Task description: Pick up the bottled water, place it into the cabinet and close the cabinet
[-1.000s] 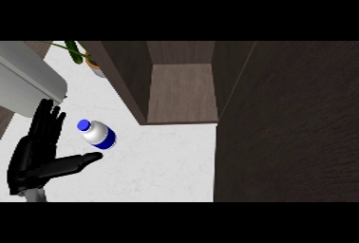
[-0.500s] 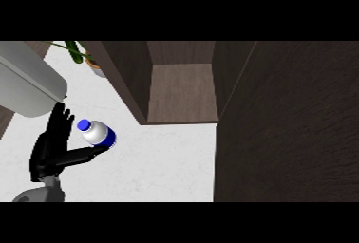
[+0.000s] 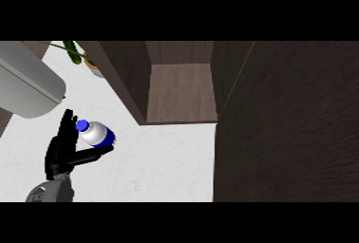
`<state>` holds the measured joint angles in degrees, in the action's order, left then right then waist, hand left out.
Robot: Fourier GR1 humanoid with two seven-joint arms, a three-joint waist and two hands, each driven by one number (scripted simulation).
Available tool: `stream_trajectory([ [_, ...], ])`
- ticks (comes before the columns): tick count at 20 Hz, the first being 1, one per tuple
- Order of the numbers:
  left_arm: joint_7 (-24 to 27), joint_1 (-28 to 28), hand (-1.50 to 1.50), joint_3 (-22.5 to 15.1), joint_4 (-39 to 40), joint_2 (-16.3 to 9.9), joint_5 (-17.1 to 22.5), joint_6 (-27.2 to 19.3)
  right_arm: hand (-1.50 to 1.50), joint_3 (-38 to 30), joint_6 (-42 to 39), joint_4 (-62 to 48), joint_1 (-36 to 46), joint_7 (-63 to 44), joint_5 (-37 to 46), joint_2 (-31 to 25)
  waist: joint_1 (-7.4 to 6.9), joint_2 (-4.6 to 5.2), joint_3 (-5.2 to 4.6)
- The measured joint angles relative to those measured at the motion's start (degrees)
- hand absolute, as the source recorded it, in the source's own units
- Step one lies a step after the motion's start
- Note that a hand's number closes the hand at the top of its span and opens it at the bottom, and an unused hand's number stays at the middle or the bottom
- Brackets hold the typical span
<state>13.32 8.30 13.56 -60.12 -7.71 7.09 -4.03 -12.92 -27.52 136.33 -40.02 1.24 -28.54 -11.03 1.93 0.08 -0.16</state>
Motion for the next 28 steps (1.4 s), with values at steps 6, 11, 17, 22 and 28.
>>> stream_trajectory([
  [6, 7.8, 1.4, -1.5, 2.6, 9.1, 0.8, 1.7, 2.1, -1.5, -0.2, -0.6, -0.1, -1.7, 1.5, -1.3, -0.5, -0.04, 0.0, -0.05],
  [11, 12.8, 3.9, -1.5, 4.3, 16.3, 0.6, 4.1, 7.7, -1.5, -0.4, -0.3, -0.3, -2.3, 2.1, -2.1, -1.1, -0.17, 0.05, -0.06],
  [17, 18.7, 6.6, 1.5, 5.2, 23.6, 0.3, 5.0, 12.9, -1.5, -1.2, -1.4, -0.3, -4.5, 3.8, -3.2, -2.3, 0.06, 0.08, -0.08],
  [22, 22.7, 8.9, 1.5, 7.0, 28.4, 1.8, 7.7, 17.1, -1.5, -1.9, -1.3, -0.6, -5.1, 4.9, -3.9, -2.7, -0.11, 0.12, -0.08],
  [28, 24.9, 11.8, 1.5, 7.9, 32.3, 1.8, 9.1, 20.8, -1.5, -3.4, -2.4, -0.7, -7.0, 6.5, -4.8, -3.4, -0.16, 0.04, -0.03],
])
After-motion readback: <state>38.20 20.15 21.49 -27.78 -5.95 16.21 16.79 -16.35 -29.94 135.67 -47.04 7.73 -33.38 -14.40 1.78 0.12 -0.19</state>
